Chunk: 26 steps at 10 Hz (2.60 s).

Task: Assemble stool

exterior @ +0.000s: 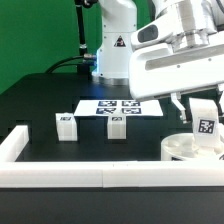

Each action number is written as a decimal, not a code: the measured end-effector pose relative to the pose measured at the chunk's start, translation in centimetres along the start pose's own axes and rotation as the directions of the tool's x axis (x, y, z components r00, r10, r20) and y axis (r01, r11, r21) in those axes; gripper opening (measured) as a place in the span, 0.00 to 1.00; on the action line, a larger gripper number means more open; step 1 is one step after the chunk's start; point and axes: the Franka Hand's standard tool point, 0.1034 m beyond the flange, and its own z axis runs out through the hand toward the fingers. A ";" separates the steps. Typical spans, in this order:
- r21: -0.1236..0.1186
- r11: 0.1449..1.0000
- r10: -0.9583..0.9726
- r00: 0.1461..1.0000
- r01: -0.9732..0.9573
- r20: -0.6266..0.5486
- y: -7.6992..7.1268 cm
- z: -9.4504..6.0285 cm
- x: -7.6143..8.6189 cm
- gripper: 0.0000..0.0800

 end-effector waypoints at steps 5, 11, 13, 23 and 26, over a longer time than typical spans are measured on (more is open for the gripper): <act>-0.004 1.000 0.000 1.000 0.000 -0.029 0.1 0.4 0.0 0.41; -0.008 1.000 0.007 1.000 -0.007 -0.023 0.6 0.3 0.2 0.72; -0.008 1.000 0.007 1.000 -0.007 -0.023 0.6 0.3 0.2 0.78; 0.015 1.000 0.019 0.995 -0.020 0.099 -0.5 -1.5 1.9 0.81; 0.038 0.999 0.007 0.954 -0.019 0.298 0.2 -1.4 2.1 0.81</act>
Offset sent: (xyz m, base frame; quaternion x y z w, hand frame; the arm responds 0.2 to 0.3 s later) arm 0.0001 0.0013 -0.0110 -0.0021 0.0064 0.0022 1.0000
